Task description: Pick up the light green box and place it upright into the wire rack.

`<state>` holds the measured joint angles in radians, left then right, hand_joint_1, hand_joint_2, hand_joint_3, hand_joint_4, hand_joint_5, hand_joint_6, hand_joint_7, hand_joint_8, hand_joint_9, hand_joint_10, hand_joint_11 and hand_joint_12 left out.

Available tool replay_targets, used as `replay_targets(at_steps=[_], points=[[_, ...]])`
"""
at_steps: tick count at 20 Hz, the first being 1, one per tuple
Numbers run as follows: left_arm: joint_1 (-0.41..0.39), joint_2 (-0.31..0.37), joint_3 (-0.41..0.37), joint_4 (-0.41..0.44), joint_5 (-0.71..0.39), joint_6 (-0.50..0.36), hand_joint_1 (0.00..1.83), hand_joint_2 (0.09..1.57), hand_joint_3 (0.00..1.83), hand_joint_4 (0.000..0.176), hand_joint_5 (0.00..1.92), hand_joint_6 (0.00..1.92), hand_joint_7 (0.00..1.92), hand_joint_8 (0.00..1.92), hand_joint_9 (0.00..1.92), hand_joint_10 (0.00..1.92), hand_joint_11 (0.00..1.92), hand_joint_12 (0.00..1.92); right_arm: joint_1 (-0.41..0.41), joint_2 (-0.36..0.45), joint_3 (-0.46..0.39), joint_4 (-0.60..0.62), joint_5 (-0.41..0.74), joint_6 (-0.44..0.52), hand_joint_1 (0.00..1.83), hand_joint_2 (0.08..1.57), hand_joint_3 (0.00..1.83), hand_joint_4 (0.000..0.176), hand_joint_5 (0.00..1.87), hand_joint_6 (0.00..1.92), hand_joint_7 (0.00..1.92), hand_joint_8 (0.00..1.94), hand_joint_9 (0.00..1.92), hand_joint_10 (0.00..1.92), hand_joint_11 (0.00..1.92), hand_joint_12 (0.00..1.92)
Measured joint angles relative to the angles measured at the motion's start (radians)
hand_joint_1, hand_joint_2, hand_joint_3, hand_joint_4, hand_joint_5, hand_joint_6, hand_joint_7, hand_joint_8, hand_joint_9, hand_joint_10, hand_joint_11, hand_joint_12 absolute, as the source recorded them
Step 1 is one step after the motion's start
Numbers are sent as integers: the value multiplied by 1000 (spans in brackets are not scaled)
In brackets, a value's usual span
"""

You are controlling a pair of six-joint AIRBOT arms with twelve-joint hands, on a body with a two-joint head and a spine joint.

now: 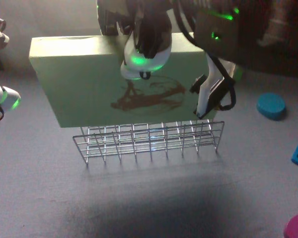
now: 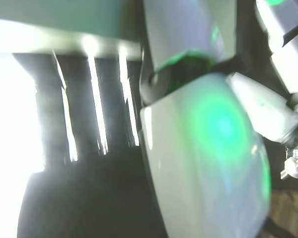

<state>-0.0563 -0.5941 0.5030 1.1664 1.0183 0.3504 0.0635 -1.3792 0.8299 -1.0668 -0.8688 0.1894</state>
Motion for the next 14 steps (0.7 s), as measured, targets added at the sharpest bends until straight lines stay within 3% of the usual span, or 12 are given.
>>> replay_targets(at_steps=[6,7,9,10,14], points=[[0,0,4,-16,4,0,242,1152,0,92,262,1,228,0,230,0,0,699,-57,-29,46,-35,16,26,1234,1125,0,0,920,951,1027,1096,978,1067,769,1512],[0,0,3,-17,3,0,243,1156,1,92,262,0,228,0,230,0,0,699,-69,-35,56,-44,16,30,1347,1109,0,0,941,853,1035,970,957,1261,771,1516],[0,0,1,-16,4,0,243,1157,1,92,262,0,228,0,230,0,0,698,-82,-44,69,-51,20,35,1238,1121,1,0,923,947,1039,1076,987,1070,780,1512],[0,0,-1,-17,4,0,243,1157,1,92,260,0,224,0,230,0,0,697,-92,-48,79,-55,21,35,1349,1107,0,0,939,852,1043,958,961,1261,771,1516],[0,0,-1,-16,-1,-37,243,1157,1,90,257,0,219,0,230,0,0,696,-124,-63,108,-56,30,43,1377,1103,0,0,940,827,1043,926,960,1310,784,1519]])
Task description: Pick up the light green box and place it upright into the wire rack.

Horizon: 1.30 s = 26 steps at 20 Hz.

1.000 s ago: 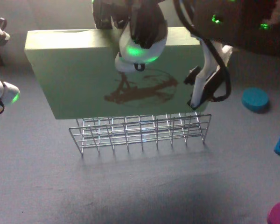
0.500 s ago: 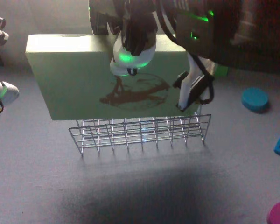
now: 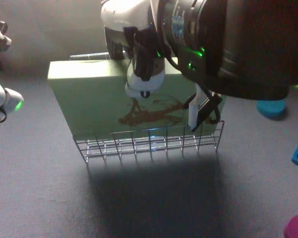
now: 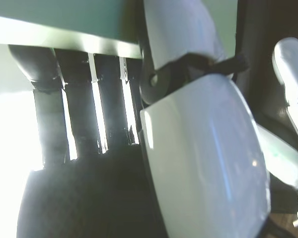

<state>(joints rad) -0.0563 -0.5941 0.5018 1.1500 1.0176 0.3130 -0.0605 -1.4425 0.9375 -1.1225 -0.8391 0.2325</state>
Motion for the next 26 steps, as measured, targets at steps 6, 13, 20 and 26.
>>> replay_targets(at_steps=[6,13,20,26], points=[[0,0,-4,24,-39,-50,243,1157,1,90,253,0,213,0,229,0,0,695,-46,-22,33,-21,19,7,1235,1124,0,0,918,957,1034,1085,995,1062,801,1484],[3,-22,-4,28,-71,-80,241,1159,1,89,260,1,213,0,231,1,0,713,-100,-43,60,-53,34,15,1378,1105,0,0,932,834,1032,946,965,1304,780,1510],[15,-40,-4,37,-72,-114,241,1159,1,85,270,4,219,2,225,0,0,707,-106,-43,64,-58,39,17,1369,1136,0,0,863,971,965,1038,891,1351,779,1512],[25,-53,-11,47,-73,-150,241,1160,1,84,270,3,218,1,225,0,0,704,-106,-43,64,-58,41,17,1070,1201,0,0,805,1230,736,777,673,908,540,1460]])
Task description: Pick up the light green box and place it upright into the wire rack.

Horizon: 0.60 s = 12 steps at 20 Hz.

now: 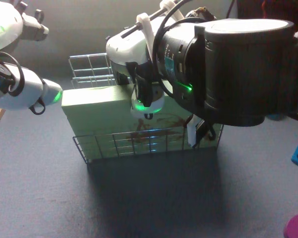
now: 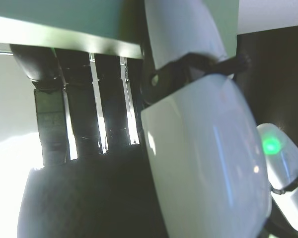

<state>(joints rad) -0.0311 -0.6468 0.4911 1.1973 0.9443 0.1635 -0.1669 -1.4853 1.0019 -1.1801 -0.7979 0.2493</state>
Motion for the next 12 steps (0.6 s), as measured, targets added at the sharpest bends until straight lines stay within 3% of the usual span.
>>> replay_targets(at_steps=[1,2,3,5,7,9,12], points=[[3,0,0,0,1,-4,241,1160,1,84,270,3,219,2,225,0,0,703,0,0,0,1,-1,-1,1015,1153,0,0,693,664,711,498,627,743,466,1428],[6,0,0,0,3,-5,241,1160,1,84,270,3,220,2,225,0,0,703,0,1,0,0,-3,-2,972,1130,0,0,694,340,719,265,606,557,408,1388],[10,0,0,3,5,-6,241,1160,0,84,271,3,220,2,225,0,0,703,0,3,-1,-1,-4,-2,928,1104,0,0,695,165,707,114,582,393,346,1345],[14,-4,-1,0,7,-9,241,1160,0,84,271,3,220,2,224,0,0,702,0,11,-8,-3,0,-2,885,1029,0,0,653,22,670,11,562,176,230,1307],[13,-6,-4,1,4,-10,241,1160,0,84,278,5,230,5,223,0,0,702,11,39,-34,-3,5,-2,857,1004,0,0,567,0,586,0,496,84,56,1268],[13,-6,-4,0,5,-11,241,1160,0,84,278,5,230,5,223,0,0,702,22,58,-50,-19,8,-2,857,1004,0,0,567,0,586,0,496,84,56,1268],[20,-11,-4,5,10,-11,242,1160,0,84,273,2,226,2,221,0,0,699,46,134,-106,-77,39,29,692,984,0,0,470,0,514,0,435,43,9,1254]])
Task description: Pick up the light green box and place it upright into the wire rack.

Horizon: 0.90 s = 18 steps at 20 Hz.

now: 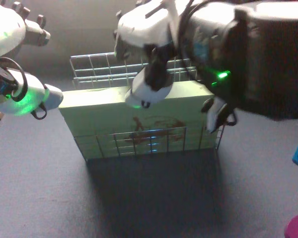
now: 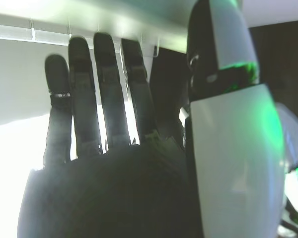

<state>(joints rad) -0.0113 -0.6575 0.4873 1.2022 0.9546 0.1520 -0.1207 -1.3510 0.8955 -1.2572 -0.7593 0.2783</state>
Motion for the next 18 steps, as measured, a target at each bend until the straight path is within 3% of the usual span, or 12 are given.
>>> replay_targets(at_steps=[3,7,9,10,11,12,13,14,15,16,17,18], points=[[11,-12,-2,-3,-3,-13,241,1160,0,84,276,3,225,2,218,0,0,699,29,120,-67,-18,40,47,683,981,0,0,474,3,505,1,431,36,7,1254],[15,-13,-12,4,-7,-16,241,1160,0,84,277,2,225,1,221,1,0,703,44,289,-209,-11,65,33,672,981,0,0,485,7,521,7,438,33,20,1259],[15,-13,-12,8,-6,-19,250,1156,0,83,302,4,259,5,259,7,0,769,64,361,-279,14,78,15,613,999,3,0,586,46,606,39,500,55,93,1285],[15,-13,-13,10,-5,-19,278,1146,0,73,360,6,328,6,361,15,56,830,74,383,-306,39,79,-6,585,1028,2,0,703,58,727,53,626,111,212,1340],[15,-13,-13,12,-4,-21,310,1133,0,58,433,7,435,8,488,23,156,858,78,407,-332,67,74,-24,579,1051,0,0,811,49,848,66,699,333,352,1419],[15,-13,-14,14,-6,-23,354,1122,0,26,559,11,620,21,675,51,336,854,78,430,-363,103,54,-32,595,1068,0,0,932,104,964,134,708,824,521,1548],[15,-13,-14,14,-6,-23,371,1122,0,14,611,5,687,12,746,42,407,832,77,439,-379,122,37,-33,592,1077,0,0,968,140,995,176,681,1073,583,1591],[15,-13,-14,14,-5,-23,449,1144,0,0,782,23,855,44,914,111,583,906,76,452,-402,129,5,-33,616,1112,1,0,930,672,942,694,801,1444,805,1774],[15,-13,-14,14,-6,-24,509,1161,2,0,892,15,964,43,945,323,675,1044,75,462,-414,131,-21,-33,649,1141,4,0,891,1128,886,1193,945,1737,1025,1892],[15,-13,-15,14,-6,-24,545,1173,2,0,947,17,1025,59,862,717,718,1207,71,470,-419,131,-30,-34,687,1147,2,0,870,1441,876,1541,1071,1884,1199,1915],[15,-13,-15,15,-5,-24,618,1169,0,0,1004,40,1098,137,808,1138,812,1402,58,480,-423,135,-39,-25,726,1153,2,0,898,1731,956,1836,1180,1914,1355,1920],[15,-13,-15,14,-3,-24,845,1211,0,122,821,1039,952,773,783,1510,882,1636,51,480,-423,142,-45,-21,744,1167,5,0,972,1881,1040,1920,1223,1920,1425,1921]])
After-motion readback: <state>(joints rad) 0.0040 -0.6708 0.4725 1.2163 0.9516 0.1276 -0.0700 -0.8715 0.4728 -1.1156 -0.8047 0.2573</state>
